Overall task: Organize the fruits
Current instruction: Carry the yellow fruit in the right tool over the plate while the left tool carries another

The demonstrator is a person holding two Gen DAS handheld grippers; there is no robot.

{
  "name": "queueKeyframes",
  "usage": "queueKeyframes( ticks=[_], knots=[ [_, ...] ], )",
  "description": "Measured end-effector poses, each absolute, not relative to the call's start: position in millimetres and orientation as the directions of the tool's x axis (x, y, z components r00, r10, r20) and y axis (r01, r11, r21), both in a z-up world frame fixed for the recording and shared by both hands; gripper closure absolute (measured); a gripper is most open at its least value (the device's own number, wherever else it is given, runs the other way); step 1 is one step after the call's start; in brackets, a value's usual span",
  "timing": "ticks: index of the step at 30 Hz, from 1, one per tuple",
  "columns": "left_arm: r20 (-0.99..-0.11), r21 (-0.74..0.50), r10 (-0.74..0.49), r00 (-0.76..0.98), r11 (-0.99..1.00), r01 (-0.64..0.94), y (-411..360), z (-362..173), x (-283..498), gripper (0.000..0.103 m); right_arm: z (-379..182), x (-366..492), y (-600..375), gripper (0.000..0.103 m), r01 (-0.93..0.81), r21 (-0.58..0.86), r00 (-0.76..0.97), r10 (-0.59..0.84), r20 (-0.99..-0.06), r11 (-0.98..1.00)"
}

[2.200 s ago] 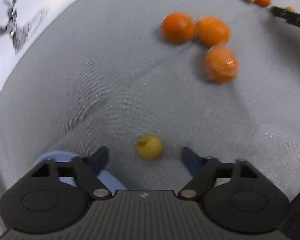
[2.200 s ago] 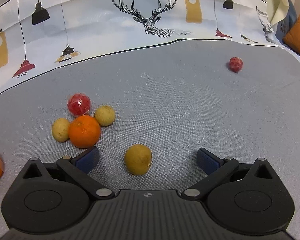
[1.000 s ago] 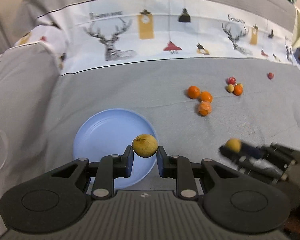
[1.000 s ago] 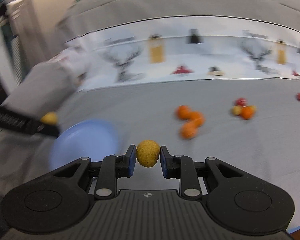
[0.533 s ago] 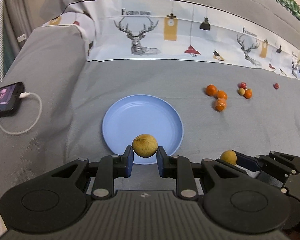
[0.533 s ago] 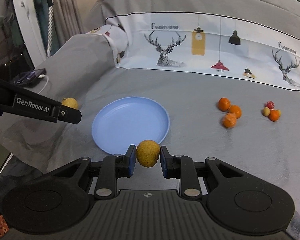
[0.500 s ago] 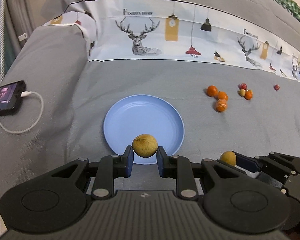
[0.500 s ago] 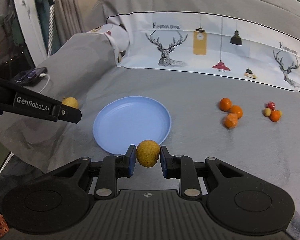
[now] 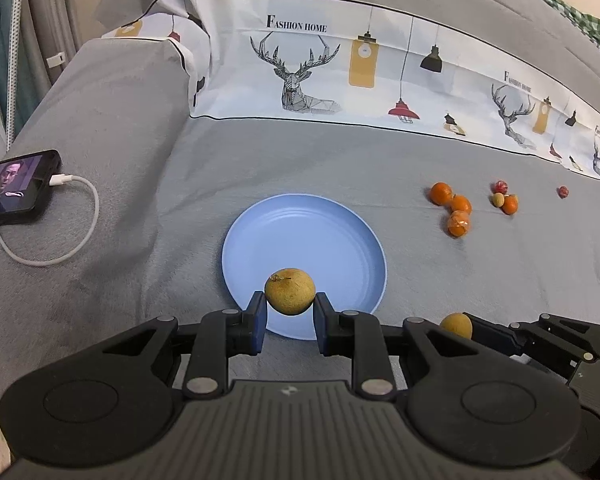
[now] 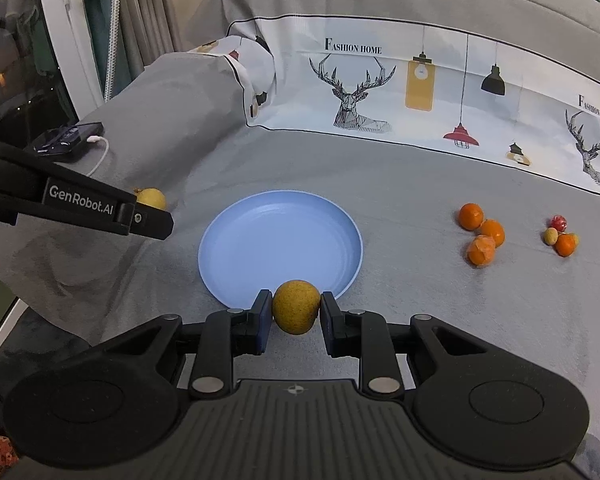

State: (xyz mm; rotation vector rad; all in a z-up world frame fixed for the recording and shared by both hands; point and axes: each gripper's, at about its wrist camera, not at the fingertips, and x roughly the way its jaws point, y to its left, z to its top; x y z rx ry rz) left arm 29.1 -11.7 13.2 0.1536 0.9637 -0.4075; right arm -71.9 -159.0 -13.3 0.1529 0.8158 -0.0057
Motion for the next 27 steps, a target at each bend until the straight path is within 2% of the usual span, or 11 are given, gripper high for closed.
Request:
queueKeyframes(
  ticks=[11,27],
  knots=[
    [-0.844,-0.04,-0.239,0.48,0.921,0.388,-21,-9,64,0.076,-30,-39,-163,0.076,0.06,0.126,0.668,0.054,-0.742,0.99],
    [-0.896,0.025,-0.154,0.417,0.919,0.394,-48,-76,124,0.076,-86,29,-159,0.076,0.04,0.109,0.571,0.067,-0.818,0.993]
  ],
)
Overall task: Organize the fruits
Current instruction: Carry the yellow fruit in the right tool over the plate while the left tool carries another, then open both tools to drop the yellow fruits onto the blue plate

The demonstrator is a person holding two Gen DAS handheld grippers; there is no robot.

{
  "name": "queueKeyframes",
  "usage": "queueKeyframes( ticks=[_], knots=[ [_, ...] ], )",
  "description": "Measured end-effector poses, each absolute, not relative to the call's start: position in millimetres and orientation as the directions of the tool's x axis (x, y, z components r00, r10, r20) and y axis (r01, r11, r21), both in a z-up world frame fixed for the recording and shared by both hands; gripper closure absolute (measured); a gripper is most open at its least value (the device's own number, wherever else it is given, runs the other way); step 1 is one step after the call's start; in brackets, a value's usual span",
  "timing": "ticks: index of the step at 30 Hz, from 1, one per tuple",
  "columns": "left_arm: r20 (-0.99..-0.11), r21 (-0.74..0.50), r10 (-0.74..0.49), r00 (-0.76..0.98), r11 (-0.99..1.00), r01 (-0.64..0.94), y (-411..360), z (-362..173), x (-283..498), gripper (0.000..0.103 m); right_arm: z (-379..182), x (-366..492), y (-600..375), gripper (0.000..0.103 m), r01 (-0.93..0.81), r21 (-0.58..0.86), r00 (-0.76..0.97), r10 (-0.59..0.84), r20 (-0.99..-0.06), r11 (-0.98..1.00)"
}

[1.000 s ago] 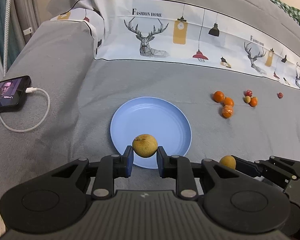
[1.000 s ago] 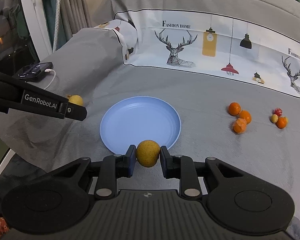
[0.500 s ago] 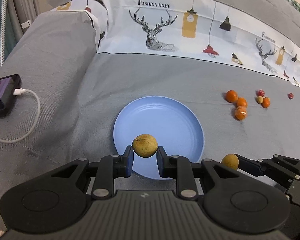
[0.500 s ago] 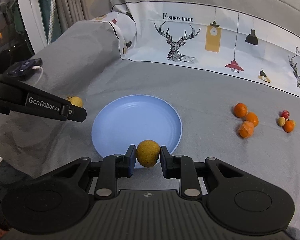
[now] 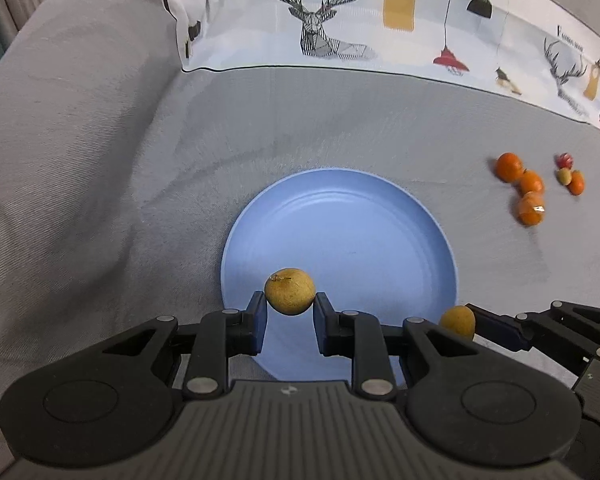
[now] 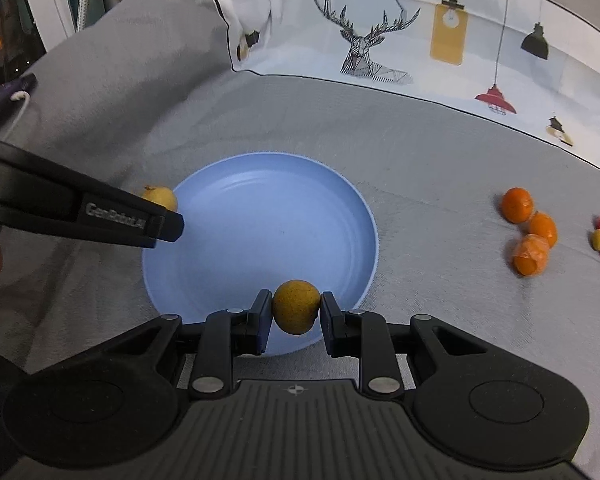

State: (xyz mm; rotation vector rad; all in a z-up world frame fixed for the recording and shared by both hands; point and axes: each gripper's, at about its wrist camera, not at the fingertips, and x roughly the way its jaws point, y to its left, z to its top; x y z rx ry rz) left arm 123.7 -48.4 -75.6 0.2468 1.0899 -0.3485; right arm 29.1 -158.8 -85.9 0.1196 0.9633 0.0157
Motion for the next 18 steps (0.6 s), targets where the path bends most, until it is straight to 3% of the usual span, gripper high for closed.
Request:
queueKeyframes(
  ticks=[7,8,9,10,11,12,13,14,18],
  knots=[
    [-0.914,0.066,-0.107,0.391,0.913,0.403,-57,-99,139,0.076,-102,46,-161,0.076,0.035,0.093,0.547,0.059,-0.835,0.995],
    [-0.915,0.066,-0.106,0.39,0.912,0.404,-58,-101,140,0.071,-104,48,-161,0.076,0.031,0.094,0.541,0.062,-0.838,0.995],
    [-0.914,0.065,-0.109,0.391,0.912,0.405,-58,-101,141,0.048,-107,50,-161,0.076,0.026,0.099,0.534,0.07,-0.843,0.995],
    [-0.911,0.063,-0.115,0.397,0.911,0.407,-58,-100,141,0.032,-107,53,-161,0.073,0.025,0.103,0.53,0.074,-0.845,0.994],
    [-0.9,0.06,-0.127,0.417,0.912,0.407,-57,-96,139,0.006,-107,54,-161,0.058,0.026,0.101,0.53,0.072,-0.845,0.995],
    [-0.887,0.061,-0.135,0.442,0.913,0.403,-56,-91,136,0.0,-105,55,-161,0.047,0.033,0.089,0.532,0.058,-0.845,0.996],
    [-0.872,0.068,-0.138,0.47,0.916,0.395,-53,-84,131,0.0,-102,53,-160,0.029,0.039,0.071,0.541,0.038,-0.84,0.997],
    [-0.867,0.074,-0.138,0.479,0.915,0.397,-51,-78,126,0.0,-98,50,-159,0.019,0.041,0.061,0.55,0.029,-0.835,0.997],
    [-0.848,0.097,-0.129,0.515,0.916,0.39,-38,-55,100,0.0,-79,26,-158,0.011,0.025,0.073,0.554,0.046,-0.831,0.997]
  ],
)
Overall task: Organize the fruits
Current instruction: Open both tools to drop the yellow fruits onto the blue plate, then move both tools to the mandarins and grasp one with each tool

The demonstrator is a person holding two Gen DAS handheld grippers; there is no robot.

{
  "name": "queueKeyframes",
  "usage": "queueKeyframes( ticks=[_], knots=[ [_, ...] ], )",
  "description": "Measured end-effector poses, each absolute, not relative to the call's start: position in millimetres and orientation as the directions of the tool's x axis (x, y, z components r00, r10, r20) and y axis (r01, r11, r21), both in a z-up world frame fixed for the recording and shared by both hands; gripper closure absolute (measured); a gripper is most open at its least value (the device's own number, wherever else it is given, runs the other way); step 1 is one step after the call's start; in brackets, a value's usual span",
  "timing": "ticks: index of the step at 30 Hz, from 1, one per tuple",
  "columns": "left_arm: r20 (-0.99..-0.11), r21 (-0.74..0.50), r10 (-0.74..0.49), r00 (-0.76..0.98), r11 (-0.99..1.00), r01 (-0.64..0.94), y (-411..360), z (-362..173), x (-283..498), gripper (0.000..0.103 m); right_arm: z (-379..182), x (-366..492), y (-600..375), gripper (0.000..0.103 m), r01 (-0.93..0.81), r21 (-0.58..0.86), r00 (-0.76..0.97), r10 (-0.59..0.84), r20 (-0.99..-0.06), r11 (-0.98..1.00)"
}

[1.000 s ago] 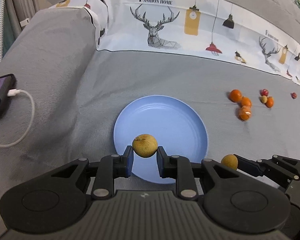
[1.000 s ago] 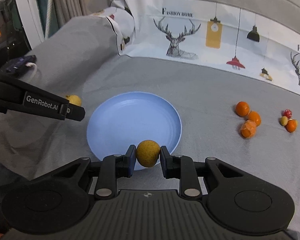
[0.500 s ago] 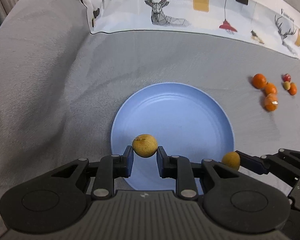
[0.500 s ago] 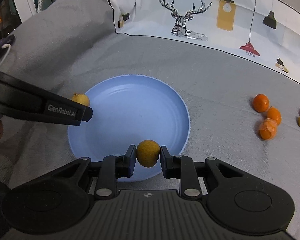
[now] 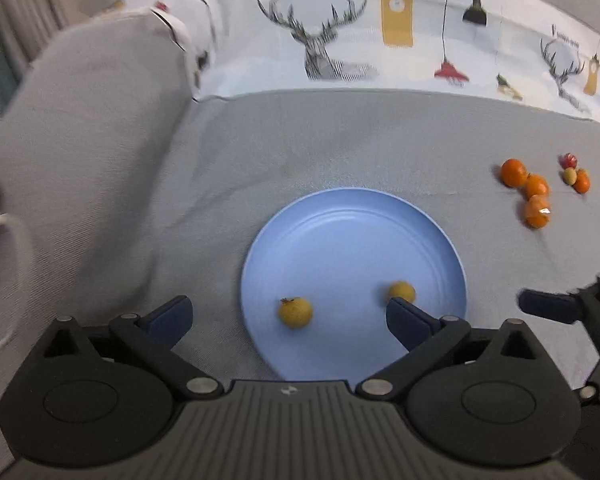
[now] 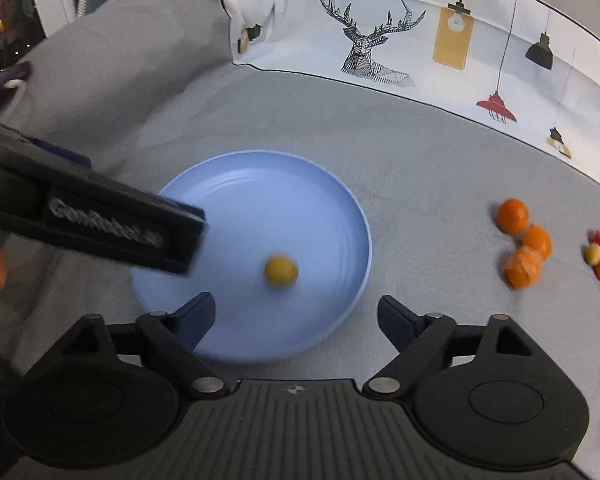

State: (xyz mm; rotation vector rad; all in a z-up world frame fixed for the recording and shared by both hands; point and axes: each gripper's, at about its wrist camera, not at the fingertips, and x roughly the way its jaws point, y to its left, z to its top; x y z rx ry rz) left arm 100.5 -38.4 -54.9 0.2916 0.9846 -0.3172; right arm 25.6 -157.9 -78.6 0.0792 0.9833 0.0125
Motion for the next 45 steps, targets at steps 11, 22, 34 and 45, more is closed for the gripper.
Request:
queueKeyframes(
  ticks=[11,22,34,45],
  knots=[
    [-0.78,0.163,-0.12,0.615,0.908,0.385,-4,7,-7,0.0,-22,-74,-149,0.003,0.088,0.11,0.624,0.031,-0.781,0.99],
    [-0.693,0.163,-0.156,0.704,0.917,0.363,1,56,-44,0.0,23,-120,-149,0.002,0.148,0.094,0.716,-0.042,-0.697,0.984],
    [-0.65,0.168,-0.147,0.746,0.929,0.329,4,76,-75,0.0,33,-150,-147,0.001,0.113,0.115,0.764,-0.012,-0.646,0.987],
    [-0.665,0.201,-0.145,0.732,0.91,0.363,-24,71,-79,0.0,23,-156,-174,0.001,0.165,0.209,0.774,0.005,-0.633,0.964]
  ],
)
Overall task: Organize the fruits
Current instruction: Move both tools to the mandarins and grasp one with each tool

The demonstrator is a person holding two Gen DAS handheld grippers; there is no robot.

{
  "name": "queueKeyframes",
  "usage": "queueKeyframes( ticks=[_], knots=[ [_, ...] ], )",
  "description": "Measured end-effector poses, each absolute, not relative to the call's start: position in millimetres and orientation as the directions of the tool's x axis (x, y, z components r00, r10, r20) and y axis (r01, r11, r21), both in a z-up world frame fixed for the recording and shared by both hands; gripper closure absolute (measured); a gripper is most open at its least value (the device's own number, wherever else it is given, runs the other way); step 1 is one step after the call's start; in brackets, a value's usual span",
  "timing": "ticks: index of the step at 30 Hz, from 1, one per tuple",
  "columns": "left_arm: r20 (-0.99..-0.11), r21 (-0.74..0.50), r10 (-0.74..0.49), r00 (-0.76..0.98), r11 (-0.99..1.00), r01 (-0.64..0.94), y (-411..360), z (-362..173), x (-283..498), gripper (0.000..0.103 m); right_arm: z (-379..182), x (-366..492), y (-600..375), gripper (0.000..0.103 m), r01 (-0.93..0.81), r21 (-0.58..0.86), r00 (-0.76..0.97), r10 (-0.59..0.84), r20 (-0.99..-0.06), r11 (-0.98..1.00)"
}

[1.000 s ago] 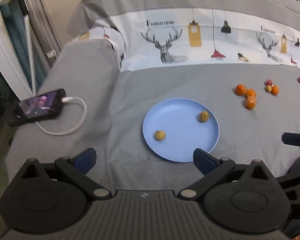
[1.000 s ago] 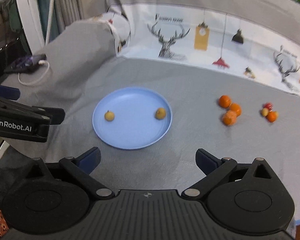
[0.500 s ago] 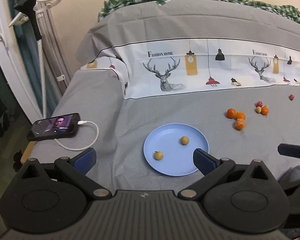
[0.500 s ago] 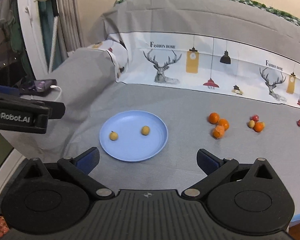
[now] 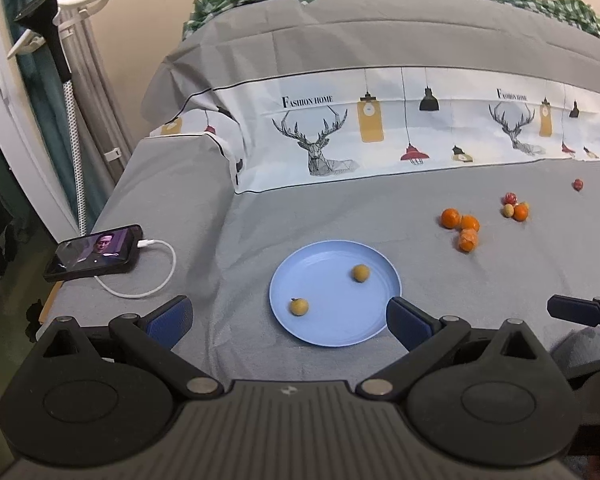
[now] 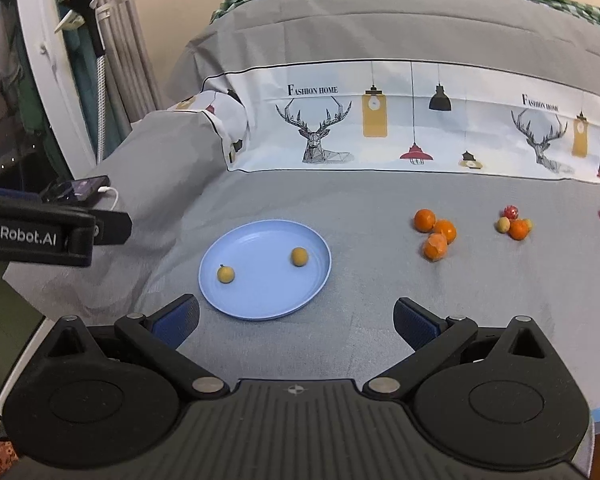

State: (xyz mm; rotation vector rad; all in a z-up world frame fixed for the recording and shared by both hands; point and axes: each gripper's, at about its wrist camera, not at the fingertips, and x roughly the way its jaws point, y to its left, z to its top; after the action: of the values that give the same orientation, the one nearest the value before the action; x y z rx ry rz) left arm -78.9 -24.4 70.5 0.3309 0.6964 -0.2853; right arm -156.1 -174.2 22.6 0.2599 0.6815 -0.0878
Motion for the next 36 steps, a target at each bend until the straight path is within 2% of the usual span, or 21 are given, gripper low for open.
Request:
queueKeyframes(
  ticks=[11,17,22,27,32,36],
  knots=[
    [-0.729,0.226,-0.114,0.675,0.891,0.394,-60,48,-54,0.0,0,-149,-220,0.001,0.258,0.274,0.765,-0.023,-0.644,0.926],
    [-0.771,0.202,-0.121,0.626,0.885,0.42,-92,31,-29,0.0,-13,-145,-280,0.001,0.376,0.253,0.751,-0.133,-0.647,0.891],
    [-0.795,0.173,-0.141,0.59,0.879,0.443,-134,9,-4,0.0,-29,-139,-350,0.001,0.51,0.205,0.713,-0.278,-0.644,0.835],
    [-0.821,0.12,-0.181,0.542,0.873,0.473,-186,-19,24,0.0,-55,-122,-417,0.001,0.601,0.164,0.66,-0.37,-0.654,0.782],
    [-0.823,0.124,-0.21,0.529,0.841,0.527,-252,-62,53,0.0,-99,-88,-471,0.001,0.628,0.182,0.637,-0.366,-0.678,0.756],
    [-0.863,0.117,-0.2,0.463,0.813,0.57,-302,-106,80,0.0,-138,-50,-503,0.001,0.624,0.171,0.624,-0.354,-0.696,0.763]
  ],
)
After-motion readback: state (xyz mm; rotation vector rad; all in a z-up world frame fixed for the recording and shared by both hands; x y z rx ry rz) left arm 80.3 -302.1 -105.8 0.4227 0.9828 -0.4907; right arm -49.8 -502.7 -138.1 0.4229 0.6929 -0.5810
